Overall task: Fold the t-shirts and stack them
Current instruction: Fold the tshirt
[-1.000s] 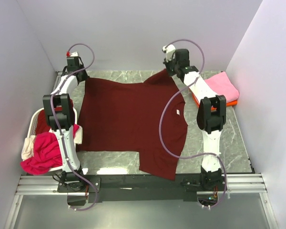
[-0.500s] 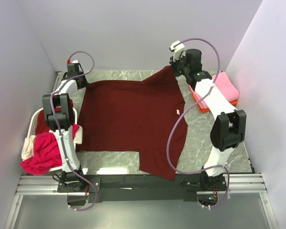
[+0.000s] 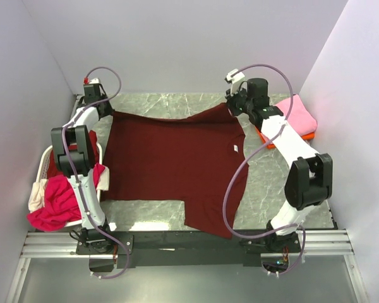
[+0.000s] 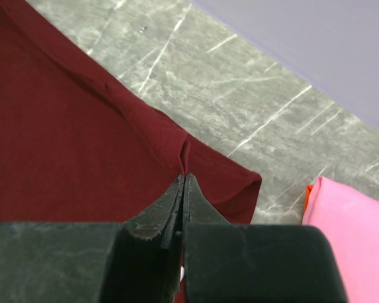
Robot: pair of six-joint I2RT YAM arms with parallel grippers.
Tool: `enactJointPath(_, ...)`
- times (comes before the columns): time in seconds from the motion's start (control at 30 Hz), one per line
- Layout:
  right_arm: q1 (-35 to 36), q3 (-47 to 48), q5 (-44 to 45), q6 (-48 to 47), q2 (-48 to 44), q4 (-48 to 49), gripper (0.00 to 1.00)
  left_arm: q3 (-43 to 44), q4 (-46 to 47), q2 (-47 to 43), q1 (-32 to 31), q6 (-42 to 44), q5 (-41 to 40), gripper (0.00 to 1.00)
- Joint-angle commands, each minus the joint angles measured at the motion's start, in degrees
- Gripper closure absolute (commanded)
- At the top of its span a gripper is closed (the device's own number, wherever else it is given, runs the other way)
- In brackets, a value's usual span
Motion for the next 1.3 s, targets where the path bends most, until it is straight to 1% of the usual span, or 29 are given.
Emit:
enactJointPath(0.0,0.6,-0.8,-1.6,0.6,-5.9,2.6,1.0,0.2,2.4,-4.4,0.4,0.6,0.6,1.0)
enactJointPath(0.13,0.6,-2.5,-1.4,0.6,-7.3,3.1,1.0,-1.4,2.7,-5.6,0.4,0.4,0.6,1.0)
enactJointPath(0.27,0.6,-3.4,-1.4,0.6,-8.4,3.3,1.0,-5.6,4.3,-8.3,0.5,0.3,0.2,1.0)
enactJointPath(0.47,0.6,-4.9,-1.9,0.6,-10.3,3.0,1.0,-9.1,5.5,-10.2,0.6,0.5,-0.3,1.0)
enactJointPath(0.93,0.7,-9.3,-2.5,0.2,-12.6,3.4,1.0,-13.4,5.1,-12.5,0.7,0.4,-0.3,1.0)
enactJointPath(1.27,0.7,-11.4,-2.8,-0.1,-13.7,3.1,1.0,-13.6,4.8,-12.4,0.7,0.0,0.0,1.0)
